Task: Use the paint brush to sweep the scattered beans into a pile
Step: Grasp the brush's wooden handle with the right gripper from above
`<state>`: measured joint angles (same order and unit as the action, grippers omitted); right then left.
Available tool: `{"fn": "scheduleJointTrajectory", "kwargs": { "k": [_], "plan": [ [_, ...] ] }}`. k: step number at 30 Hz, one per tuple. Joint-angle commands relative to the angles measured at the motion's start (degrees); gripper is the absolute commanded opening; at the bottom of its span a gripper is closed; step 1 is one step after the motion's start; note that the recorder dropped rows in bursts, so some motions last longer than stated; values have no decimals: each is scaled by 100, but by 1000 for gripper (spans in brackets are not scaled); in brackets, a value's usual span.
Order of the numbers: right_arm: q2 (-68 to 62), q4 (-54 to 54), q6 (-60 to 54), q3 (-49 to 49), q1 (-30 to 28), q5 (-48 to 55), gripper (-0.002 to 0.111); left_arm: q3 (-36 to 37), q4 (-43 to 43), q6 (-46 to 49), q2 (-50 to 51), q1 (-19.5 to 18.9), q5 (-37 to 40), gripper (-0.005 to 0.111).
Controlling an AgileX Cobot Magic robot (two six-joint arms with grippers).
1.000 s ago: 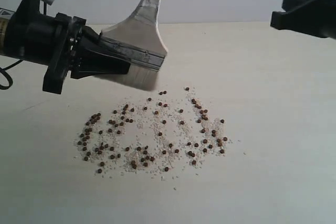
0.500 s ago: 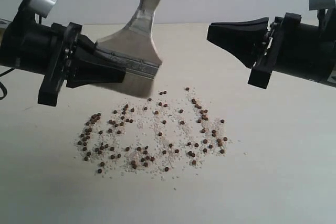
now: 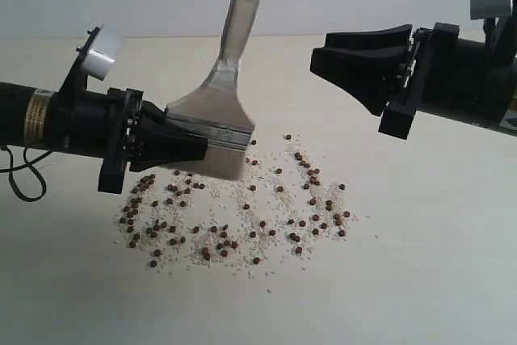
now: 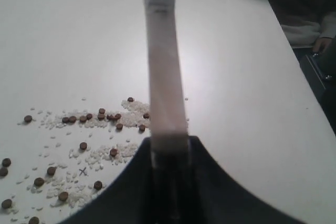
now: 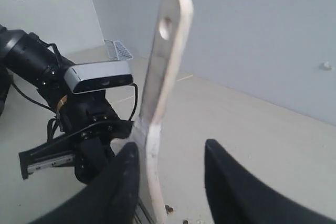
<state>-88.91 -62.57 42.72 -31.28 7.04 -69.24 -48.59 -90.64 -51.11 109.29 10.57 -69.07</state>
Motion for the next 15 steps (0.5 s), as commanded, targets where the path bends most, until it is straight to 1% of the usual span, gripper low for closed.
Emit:
{"fn": "scheduleJointTrajectory", "kwargs": {
  "k": [1, 5, 10, 15],
  "plan": [
    [-181, 229, -53, -304, 290, -73, 52, 14, 229, 118, 72, 36, -89, 0],
    [-564, 426, 151, -721, 534, -73, 53, 14, 110, 118, 72, 36, -89, 0],
    [-1045, 426, 551, -1156, 593, -73, 53, 14, 3, 118, 72, 36, -89, 0],
    [-1334, 70, 804, -1524, 632, -73, 53, 14, -46, 149, 72, 36, -89, 0]
  ]
}}
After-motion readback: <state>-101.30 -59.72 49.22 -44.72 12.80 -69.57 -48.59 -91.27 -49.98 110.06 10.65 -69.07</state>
